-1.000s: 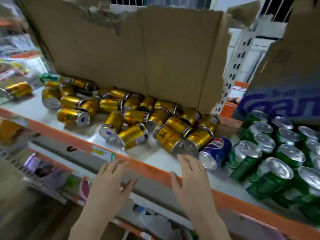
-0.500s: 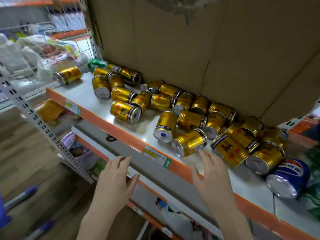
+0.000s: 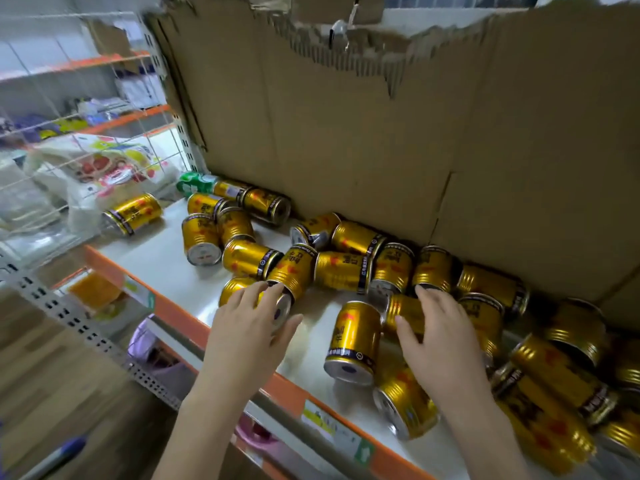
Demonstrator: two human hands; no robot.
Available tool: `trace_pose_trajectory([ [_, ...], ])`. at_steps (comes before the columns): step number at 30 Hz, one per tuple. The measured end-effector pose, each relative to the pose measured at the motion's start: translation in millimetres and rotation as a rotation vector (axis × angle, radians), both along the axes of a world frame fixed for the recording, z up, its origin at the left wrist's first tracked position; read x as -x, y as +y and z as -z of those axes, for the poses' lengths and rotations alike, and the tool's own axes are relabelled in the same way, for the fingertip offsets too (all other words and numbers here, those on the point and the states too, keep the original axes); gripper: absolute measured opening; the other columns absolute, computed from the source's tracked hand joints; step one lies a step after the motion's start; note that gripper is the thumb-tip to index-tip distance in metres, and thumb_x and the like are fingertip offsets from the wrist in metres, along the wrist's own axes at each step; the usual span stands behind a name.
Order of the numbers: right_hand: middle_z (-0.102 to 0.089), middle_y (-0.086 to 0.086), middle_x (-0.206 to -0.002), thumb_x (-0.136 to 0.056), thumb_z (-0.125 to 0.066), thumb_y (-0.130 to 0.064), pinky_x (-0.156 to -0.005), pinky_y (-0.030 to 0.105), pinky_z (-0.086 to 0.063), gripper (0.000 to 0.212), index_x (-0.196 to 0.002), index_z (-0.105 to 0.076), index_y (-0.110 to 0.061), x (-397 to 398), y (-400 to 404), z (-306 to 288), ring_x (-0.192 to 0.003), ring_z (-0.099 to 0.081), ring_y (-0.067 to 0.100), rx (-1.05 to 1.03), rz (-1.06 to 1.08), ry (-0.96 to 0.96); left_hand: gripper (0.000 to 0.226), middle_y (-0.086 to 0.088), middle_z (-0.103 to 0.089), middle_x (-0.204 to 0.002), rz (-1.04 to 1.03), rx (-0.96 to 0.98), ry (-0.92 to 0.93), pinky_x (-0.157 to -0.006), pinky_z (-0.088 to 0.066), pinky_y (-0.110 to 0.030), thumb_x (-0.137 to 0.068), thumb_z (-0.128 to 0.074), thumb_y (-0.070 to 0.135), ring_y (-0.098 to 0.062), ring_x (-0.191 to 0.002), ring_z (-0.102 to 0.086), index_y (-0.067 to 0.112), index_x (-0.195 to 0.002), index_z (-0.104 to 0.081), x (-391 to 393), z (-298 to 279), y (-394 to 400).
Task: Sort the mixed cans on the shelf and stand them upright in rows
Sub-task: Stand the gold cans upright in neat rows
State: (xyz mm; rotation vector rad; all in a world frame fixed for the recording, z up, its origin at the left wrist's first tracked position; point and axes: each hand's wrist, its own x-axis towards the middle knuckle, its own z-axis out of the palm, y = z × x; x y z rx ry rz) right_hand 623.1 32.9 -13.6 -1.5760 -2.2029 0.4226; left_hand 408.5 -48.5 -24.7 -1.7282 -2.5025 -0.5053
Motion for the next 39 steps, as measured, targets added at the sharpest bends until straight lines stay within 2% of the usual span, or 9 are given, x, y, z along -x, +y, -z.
trace_pose_trajectory([
  [7, -0.035, -0.007, -0.142, -0.094, -0.045, -0.038, -0.109, 0.025, -0.024, 0.055, -0.144, -0.03, -0.021, 58.1, 21.8, -12.1, -0.132, -0.027, 0.009, -0.036, -0.107, -0.001, 0.053, -0.012, -0.06, -0.119, -0.004, -0.057, 0.018, -0.078, -0.051, -0.044, -0.085, -0.055, 0.052, -0.036, -0.103, -0.06, 0.012, -0.119, -0.061, 53.1, 5.8, 26.8],
  [10, -0.026, -0.008, -0.148, -0.096, -0.04, -0.041, -0.113, 0.026, -0.018, 0.059, -0.147, -0.02, -0.022, 89.1, 29.6, -17.9, -0.137, -0.018, 0.009, -0.034, -0.133, -0.069, 0.059, -0.012, -0.063, -0.115, 0.017, -0.085, 0.059, -0.075, -0.053, -0.043, -0.086, -0.045, 0.058, -0.035, -0.101, -0.062, 0.011, -0.117, -0.062, 79.2, 0.5, 47.2],
  [16, -0.004, -0.006, -0.156, -0.095, -0.031, -0.052, -0.115, 0.031, -0.01, 0.07, -0.149, 0.0, -0.021, 168.0, 43.0, -13.0, -0.143, -0.002, 0.015, 0.112, -0.037, -0.203, 0.066, -0.01, -0.06, -0.121, 0.098, -0.044, -0.013, -0.083, -0.051, -0.046, -0.084, -0.031, 0.061, -0.033, -0.109, -0.058, 0.014, -0.121, -0.06, 150.6, 10.1, 80.2],
  [21, -0.011, -0.001, -0.154, -0.093, -0.03, -0.056, -0.115, 0.032, -0.016, 0.072, -0.149, -0.007, -0.016, 255.9, 51.0, -5.1, -0.141, -0.007, 0.017, 0.132, 0.049, -0.222, 0.06, -0.011, -0.064, -0.108, 0.111, -0.1, 0.016, -0.072, -0.052, -0.043, -0.083, -0.037, 0.057, -0.035, -0.094, -0.062, 0.012, -0.112, -0.063, 248.8, 9.7, 94.0],
  [25, -0.02, 0.003, -0.152, -0.093, -0.031, -0.055, -0.113, 0.034, -0.018, 0.072, -0.148, -0.013, -0.013, 312.3, 62.9, 1.0, -0.14, -0.016, 0.021, 0.101, 0.073, -0.253, 0.061, -0.018, -0.065, -0.106, 0.091, -0.017, 0.107, -0.068, -0.053, -0.045, -0.081, -0.042, 0.054, -0.038, -0.091, -0.064, 0.006, -0.111, -0.064, 326.7, 9.1, 106.6],
  [28, -0.022, 0.004, -0.152, -0.093, -0.033, -0.053, -0.11, 0.035, -0.022, 0.07, -0.147, -0.016, -0.012, 334.1, 72.9, 4.7, -0.139, -0.02, 0.022, 0.104, 0.117, -0.271, 0.055, -0.019, -0.055, -0.123, 0.136, 0.021, 0.065, -0.083, -0.048, -0.047, -0.083, -0.061, 0.042, -0.04, -0.107, -0.055, 0.007, -0.125, -0.054, 369.3, 2.5, 127.3],
  [31, -0.024, 0.007, -0.152, -0.092, -0.037, -0.051, -0.109, 0.039, -0.023, 0.071, -0.147, -0.017, -0.011, 344.1, 77.7, 6.4, -0.138, -0.022, 0.025, 0.12, 0.181, -0.251, 0.063, -0.012, -0.037, -0.141, 0.191, 0.12, 0.148, -0.098, -0.036, -0.042, -0.089, -0.056, 0.041, -0.034, -0.124, -0.04, 0.014, -0.141, -0.033, 392.8, -6.6, 157.5],
  [34, -0.024, 0.007, -0.151, -0.092, -0.037, -0.051, -0.109, 0.038, -0.024, 0.072, -0.148, -0.014, -0.011, 346.2, 78.8, 6.0, -0.137, -0.022, 0.025, 0.119, 0.238, -0.234, 0.071, -0.008, -0.032, -0.144, 0.269, 0.193, 0.258, -0.101, -0.034, -0.04, -0.087, -0.057, 0.042, -0.029, -0.129, -0.035, 0.02, -0.145, -0.022, 399.2, -9.2, 194.1],
  [39, -0.025, 0.007, -0.15, -0.092, -0.034, -0.053, -0.111, 0.037, -0.027, 0.073, -0.148, -0.014, -0.011, 338.0, 75.7, 4.4, -0.138, -0.021, 0.023, 0.1, 0.329, -0.24, 0.072, -0.009, -0.034, -0.141, 0.33, 0.374, 0.412, -0.101, -0.035, -0.041, -0.084, -0.062, 0.028, -0.03, -0.131, -0.033, 0.018, -0.144, -0.022, 396.7, -5.3, 240.8],
])
